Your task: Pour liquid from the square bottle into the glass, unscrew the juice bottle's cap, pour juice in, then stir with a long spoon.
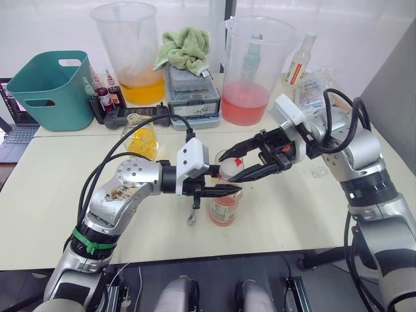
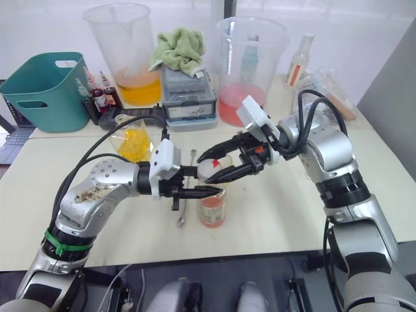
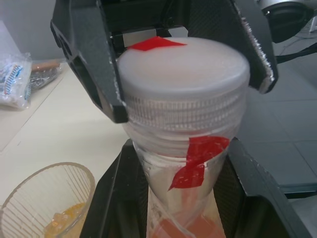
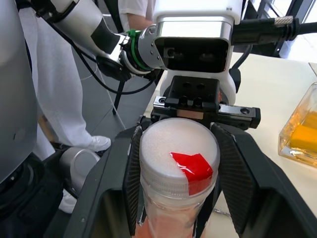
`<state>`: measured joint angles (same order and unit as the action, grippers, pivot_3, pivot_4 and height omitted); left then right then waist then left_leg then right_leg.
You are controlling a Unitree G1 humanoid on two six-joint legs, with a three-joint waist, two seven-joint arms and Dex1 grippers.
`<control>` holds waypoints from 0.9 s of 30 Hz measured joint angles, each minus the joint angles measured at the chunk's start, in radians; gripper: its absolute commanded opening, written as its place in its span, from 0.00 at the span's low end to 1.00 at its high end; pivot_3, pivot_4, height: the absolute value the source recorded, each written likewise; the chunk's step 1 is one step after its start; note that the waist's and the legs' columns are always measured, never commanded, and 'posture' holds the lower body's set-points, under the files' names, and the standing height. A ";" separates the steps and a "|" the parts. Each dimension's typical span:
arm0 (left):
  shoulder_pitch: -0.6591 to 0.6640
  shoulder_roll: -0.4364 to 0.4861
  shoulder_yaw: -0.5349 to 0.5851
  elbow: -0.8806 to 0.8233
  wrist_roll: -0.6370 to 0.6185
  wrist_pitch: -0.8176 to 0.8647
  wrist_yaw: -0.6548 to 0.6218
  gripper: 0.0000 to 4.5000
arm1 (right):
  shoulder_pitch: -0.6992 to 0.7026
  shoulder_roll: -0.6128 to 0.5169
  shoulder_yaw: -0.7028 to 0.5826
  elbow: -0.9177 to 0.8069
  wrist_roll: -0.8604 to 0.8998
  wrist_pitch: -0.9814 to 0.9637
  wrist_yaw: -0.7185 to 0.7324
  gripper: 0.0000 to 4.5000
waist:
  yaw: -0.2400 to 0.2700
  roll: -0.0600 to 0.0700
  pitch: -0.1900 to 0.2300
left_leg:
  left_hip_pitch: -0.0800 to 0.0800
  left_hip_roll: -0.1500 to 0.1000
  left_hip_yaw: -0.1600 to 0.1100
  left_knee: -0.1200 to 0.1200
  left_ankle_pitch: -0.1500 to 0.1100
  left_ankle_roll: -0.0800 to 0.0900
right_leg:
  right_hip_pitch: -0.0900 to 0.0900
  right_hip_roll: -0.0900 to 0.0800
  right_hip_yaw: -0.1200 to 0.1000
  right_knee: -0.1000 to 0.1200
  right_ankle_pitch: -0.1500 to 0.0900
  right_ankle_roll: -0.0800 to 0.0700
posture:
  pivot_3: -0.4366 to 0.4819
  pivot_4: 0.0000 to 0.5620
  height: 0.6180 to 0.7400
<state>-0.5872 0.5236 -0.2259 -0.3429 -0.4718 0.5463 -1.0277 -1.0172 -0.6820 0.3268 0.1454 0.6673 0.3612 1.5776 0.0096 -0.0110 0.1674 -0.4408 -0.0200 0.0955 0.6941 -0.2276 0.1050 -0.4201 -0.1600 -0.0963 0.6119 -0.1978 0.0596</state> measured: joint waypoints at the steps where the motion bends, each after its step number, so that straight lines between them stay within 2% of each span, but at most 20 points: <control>1: 0.000 -0.001 -0.007 -0.007 0.000 0.000 0.001 0.28 | -0.009 -0.005 0.014 0.002 0.014 -0.007 0.000 0.82 | 0.000 0.000 0.000 | 0.000 0.000 0.000 0.000 0.000 0.000 | 0.000 0.000 0.000 0.000 0.000 0.000 | 0.48 0.27 1.00; 3: -0.002 -0.001 -0.017 -0.016 0.001 -0.001 0.002 0.28 | -0.026 -0.022 0.016 0.000 0.042 -0.004 -0.001 0.97 | 0.003 0.000 0.000 | 0.000 0.000 -0.001 0.000 0.000 0.000 | 0.000 -0.001 0.000 0.000 0.000 0.000 | 0.48 0.27 1.00; 4: -0.002 -0.002 -0.018 -0.015 0.001 -0.002 0.003 0.28 | -0.028 -0.031 0.006 -0.003 0.054 0.002 -0.001 0.98 | 0.004 0.000 0.000 | 0.000 0.000 -0.002 0.000 0.000 0.000 | -0.001 -0.001 -0.001 -0.001 0.000 0.000 | 0.48 0.27 1.00; 9: -0.026 -0.015 -0.036 0.013 0.004 -0.009 -0.005 0.28 | 0.032 -0.072 -0.133 -0.109 0.077 0.077 -0.047 0.98 | 0.011 0.000 0.000 | 0.000 -0.001 -0.002 0.000 -0.002 -0.003 | 0.001 -0.001 -0.002 0.000 0.000 0.000 | 0.48 0.27 1.00; 13: -0.040 -0.023 -0.043 0.044 0.005 -0.028 -0.026 0.28 | 0.183 -0.105 -0.240 -0.282 0.100 0.156 -0.193 0.98 | 0.018 0.000 0.000 | 0.000 -0.001 -0.001 0.000 -0.002 -0.004 | 0.001 -0.003 -0.001 0.000 0.000 0.000 | 0.48 0.27 1.00; 18: -0.064 -0.039 -0.057 0.091 0.009 -0.054 -0.048 0.28 | 0.368 -0.109 -0.335 -0.529 0.124 0.286 -0.450 0.98 | 0.031 0.000 0.000 | 0.000 -0.001 -0.001 0.000 -0.004 -0.007 | 0.001 -0.003 -0.002 -0.001 0.000 0.000 | 0.48 0.27 1.00; 24: -0.068 -0.050 -0.060 0.116 0.011 -0.072 -0.059 0.28 | 0.453 -0.102 -0.381 -0.670 0.153 0.367 -0.633 0.98 | 0.035 0.000 0.000 | 0.000 -0.001 0.000 0.001 -0.004 -0.007 | 0.000 -0.003 -0.002 -0.002 0.000 0.000 | 0.48 0.27 1.00; 27: -0.070 -0.053 -0.061 0.122 0.015 -0.083 -0.068 0.28 | 0.465 -0.101 -0.391 -0.688 0.174 0.383 -0.677 0.81 | 0.035 0.000 0.000 | 0.000 -0.001 0.000 0.001 -0.002 -0.002 | 0.001 -0.003 -0.002 -0.002 0.000 0.000 | 0.48 0.27 1.00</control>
<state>-0.6577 0.4710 -0.2871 -0.2207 -0.4568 0.4638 -1.0954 -0.5521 -0.7830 -0.0642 -0.5431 0.8409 0.7437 0.9008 0.0443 -0.0113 0.1671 -0.4406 -0.0208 0.0950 0.6953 -0.2295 0.1025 -0.4193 -0.1630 -0.0979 0.6100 -0.1977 0.0597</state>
